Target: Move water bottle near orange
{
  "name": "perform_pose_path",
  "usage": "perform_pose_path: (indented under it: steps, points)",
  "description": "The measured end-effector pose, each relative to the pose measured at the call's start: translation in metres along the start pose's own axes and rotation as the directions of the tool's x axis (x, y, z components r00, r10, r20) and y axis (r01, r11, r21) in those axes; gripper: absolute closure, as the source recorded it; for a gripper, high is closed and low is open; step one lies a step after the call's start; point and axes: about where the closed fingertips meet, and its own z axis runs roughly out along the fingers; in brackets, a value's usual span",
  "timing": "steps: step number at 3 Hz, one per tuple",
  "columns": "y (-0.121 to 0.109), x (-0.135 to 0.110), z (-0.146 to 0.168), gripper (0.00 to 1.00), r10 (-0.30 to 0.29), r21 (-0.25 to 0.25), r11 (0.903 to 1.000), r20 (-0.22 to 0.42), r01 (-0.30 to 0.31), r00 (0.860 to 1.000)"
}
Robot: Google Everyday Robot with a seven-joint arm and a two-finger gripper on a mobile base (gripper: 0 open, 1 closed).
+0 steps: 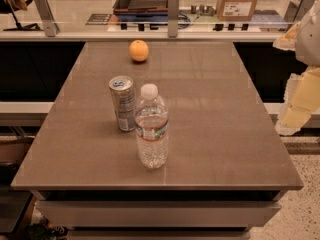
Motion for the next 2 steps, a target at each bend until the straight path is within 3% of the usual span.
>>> perform_pose_path:
  steps: [2]
  points:
    - [0.0007, -0.0022, -0.0001, 0.00, -0.005, 0.008, 1.0000, 0.018, 0.005, 1.000]
